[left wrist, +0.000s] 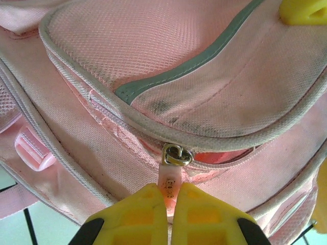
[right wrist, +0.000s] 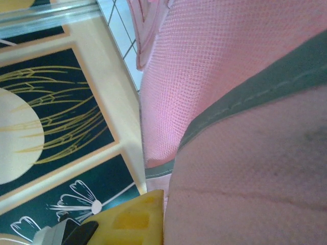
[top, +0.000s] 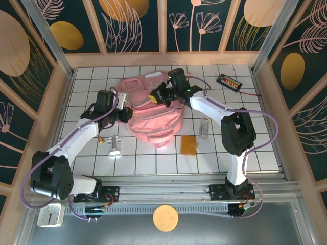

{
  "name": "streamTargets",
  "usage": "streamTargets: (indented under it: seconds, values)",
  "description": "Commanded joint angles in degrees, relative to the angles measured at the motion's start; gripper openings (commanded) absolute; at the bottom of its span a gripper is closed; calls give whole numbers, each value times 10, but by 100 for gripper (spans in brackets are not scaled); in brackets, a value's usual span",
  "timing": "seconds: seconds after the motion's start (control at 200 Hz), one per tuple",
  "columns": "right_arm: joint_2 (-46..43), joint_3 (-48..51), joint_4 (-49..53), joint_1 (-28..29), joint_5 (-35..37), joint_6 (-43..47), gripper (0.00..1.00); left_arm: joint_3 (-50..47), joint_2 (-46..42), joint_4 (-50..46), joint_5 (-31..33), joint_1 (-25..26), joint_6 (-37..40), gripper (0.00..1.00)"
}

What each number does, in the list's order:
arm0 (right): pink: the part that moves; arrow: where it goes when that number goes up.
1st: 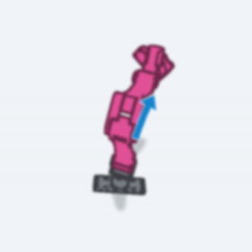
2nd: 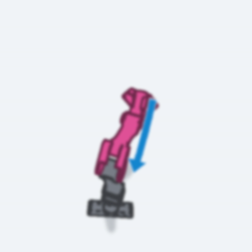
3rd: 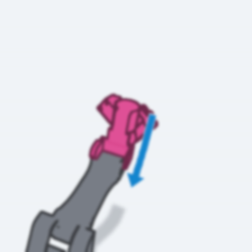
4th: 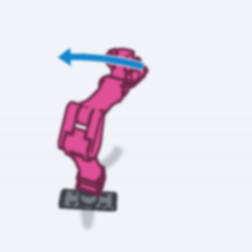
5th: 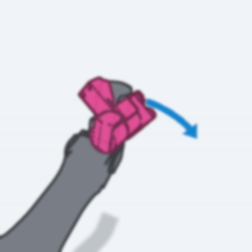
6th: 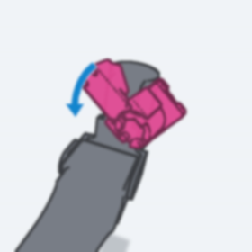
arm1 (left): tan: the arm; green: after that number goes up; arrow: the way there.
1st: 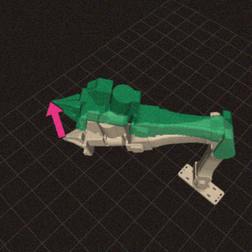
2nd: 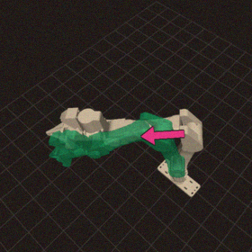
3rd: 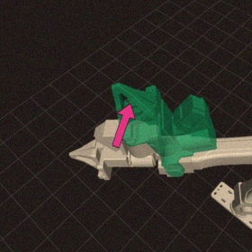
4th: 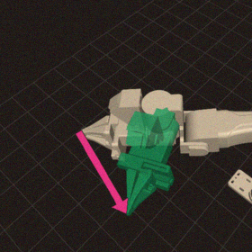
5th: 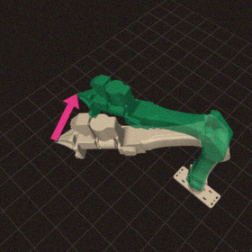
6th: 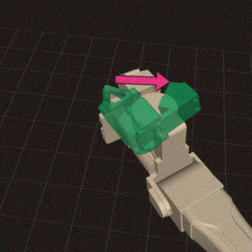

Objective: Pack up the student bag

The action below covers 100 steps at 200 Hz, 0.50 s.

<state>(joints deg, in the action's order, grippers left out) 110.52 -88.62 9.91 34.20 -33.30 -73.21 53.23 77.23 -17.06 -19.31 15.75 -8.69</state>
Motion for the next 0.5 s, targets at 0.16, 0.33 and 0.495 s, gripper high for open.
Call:
streamTargets:
  seconds: [0.16, 0.33, 0.495]
  values:
    - [2, -56, 106, -25, -58, 113, 0, 21, 4, -48, 35, -61, 68, 0]
    - [24, -95, 143, -25, -95, 157, 0, 65, 44, -50, 105, -71, 82, 0]
    - [18, -89, 142, -23, -96, 164, 0, 119, 114, -52, 152, -80, 76, 0]
